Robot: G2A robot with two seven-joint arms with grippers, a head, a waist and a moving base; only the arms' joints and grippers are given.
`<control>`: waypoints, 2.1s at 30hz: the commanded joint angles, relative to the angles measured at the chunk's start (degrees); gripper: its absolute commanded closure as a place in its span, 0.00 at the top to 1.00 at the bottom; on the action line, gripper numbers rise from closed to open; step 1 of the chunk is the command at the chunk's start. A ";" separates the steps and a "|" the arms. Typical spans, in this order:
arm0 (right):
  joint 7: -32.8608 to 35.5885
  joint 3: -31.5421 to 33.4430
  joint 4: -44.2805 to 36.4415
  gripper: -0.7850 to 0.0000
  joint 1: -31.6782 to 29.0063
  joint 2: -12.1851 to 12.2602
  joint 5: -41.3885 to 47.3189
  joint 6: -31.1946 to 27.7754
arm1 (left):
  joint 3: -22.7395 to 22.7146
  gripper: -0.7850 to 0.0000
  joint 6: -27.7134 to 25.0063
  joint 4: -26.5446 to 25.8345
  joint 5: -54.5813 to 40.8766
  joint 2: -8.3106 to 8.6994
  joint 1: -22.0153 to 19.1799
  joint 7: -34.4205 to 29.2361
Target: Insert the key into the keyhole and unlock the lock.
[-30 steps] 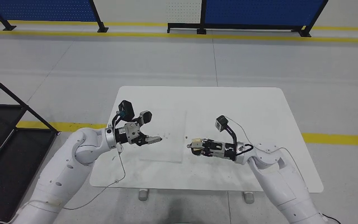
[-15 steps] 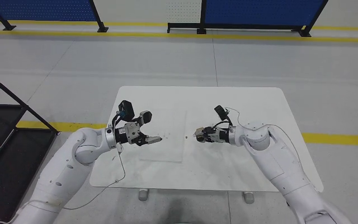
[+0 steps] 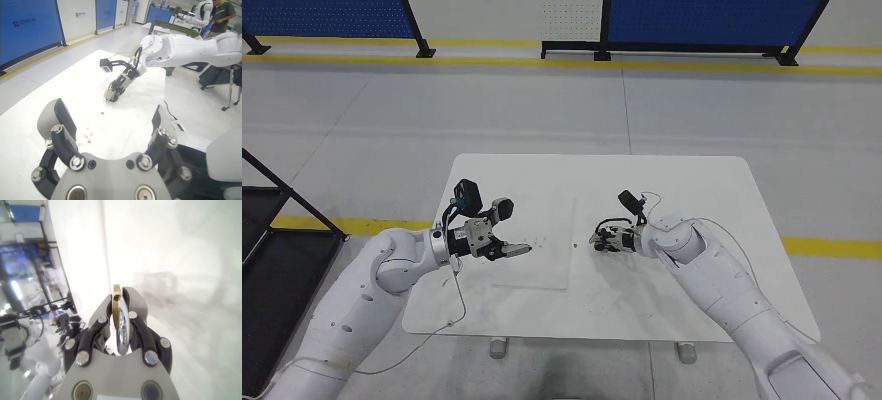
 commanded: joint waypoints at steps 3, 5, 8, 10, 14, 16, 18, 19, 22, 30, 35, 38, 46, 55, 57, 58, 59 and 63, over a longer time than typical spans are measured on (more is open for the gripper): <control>-0.95 -1.00 -0.45 0.00 0.24 -0.29 -3.06 1.47 | 0.00 1.00 0.00 0.00 0.00 0.00 0.00 0.00; -1.50 -1.55 -0.89 0.00 0.30 -0.38 -5.03 2.39 | 0.00 1.00 0.00 0.00 0.00 0.00 0.00 0.00; -1.74 -2.03 -1.48 0.00 0.45 -0.45 -7.38 3.88 | 0.00 1.00 0.00 0.00 0.00 0.00 0.00 0.00; -1.46 -2.02 -1.86 0.00 0.37 -0.51 -7.84 4.52 | 0.00 1.00 0.00 0.00 0.00 0.00 0.00 0.00; -0.68 -2.12 -2.10 0.00 0.59 -0.58 -9.40 5.71 | 0.00 1.00 0.00 0.00 0.00 0.00 0.00 0.00; -0.40 -2.18 -2.11 0.00 0.73 -0.64 -10.16 6.32 | 0.00 1.00 0.00 0.00 0.00 0.00 0.00 0.00; -0.12 -2.24 -2.22 0.00 0.78 -0.74 -10.65 6.84 | 0.00 1.00 0.00 0.00 0.00 0.00 0.00 0.00; 0.04 -2.24 -2.22 0.00 0.83 -0.78 -10.84 6.99 | 0.00 1.00 0.00 0.00 0.00 0.00 0.00 0.00; 0.41 -2.30 -2.14 0.07 0.95 -0.96 -11.41 7.51 | 0.00 1.00 0.00 0.00 0.00 0.00 0.00 0.00; 1.30 -1.87 -1.39 0.29 1.21 -1.35 -11.80 7.39 | 0.00 1.00 0.00 0.00 0.00 0.00 0.00 0.00; 1.38 -1.53 -1.11 0.34 1.25 -1.55 -12.15 7.18 | 0.00 1.00 0.00 0.00 0.00 0.00 0.00 0.00; 1.36 -1.32 -1.32 0.34 1.20 -1.60 -12.61 7.10 | 0.00 1.00 0.00 0.00 0.00 0.00 0.00 0.00; 0.15 1.17 -6.38 1.00 -0.19 -0.63 -15.22 8.27 | 0.00 1.00 0.00 0.00 0.00 0.00 0.00 0.00; 0.69 10.31 -29.64 1.00 -9.34 3.77 -22.90 13.88 | 0.00 1.00 0.00 0.00 0.00 0.00 0.00 0.00; 1.33 12.91 -36.22 1.00 -12.17 4.80 -24.76 14.77 | 0.00 1.00 0.00 0.00 0.00 0.00 0.00 0.00; 1.79 14.14 -39.25 1.00 -13.52 5.28 -25.82 15.30 | 0.00 1.00 0.00 0.00 0.00 0.00 0.00 0.00; 2.13 15.24 -42.23 1.00 -14.85 5.70 -26.79 15.52 | 0.00 1.00 0.00 0.00 0.00 0.00 0.00 0.00; 2.60 18.73 -51.76 1.00 -19.74 6.93 -29.63 15.44 | 0.00 1.00 0.00 0.00 0.00 0.00 0.00 0.00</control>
